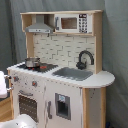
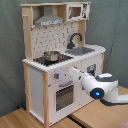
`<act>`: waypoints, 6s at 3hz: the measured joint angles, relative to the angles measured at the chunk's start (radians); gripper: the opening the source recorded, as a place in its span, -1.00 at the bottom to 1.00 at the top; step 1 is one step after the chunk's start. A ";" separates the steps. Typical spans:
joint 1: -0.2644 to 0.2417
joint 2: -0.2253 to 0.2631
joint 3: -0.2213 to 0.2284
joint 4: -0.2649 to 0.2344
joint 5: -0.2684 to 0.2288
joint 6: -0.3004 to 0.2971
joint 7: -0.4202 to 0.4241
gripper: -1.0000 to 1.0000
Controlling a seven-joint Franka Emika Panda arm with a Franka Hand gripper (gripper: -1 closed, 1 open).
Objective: Play with the kitchen
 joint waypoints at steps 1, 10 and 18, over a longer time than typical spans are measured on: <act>0.022 -0.002 0.019 -0.055 -0.013 0.114 0.008 1.00; 0.078 -0.199 0.005 -0.401 -0.013 0.876 0.584 1.00; 0.059 -0.222 0.088 -0.493 -0.013 0.966 1.459 1.00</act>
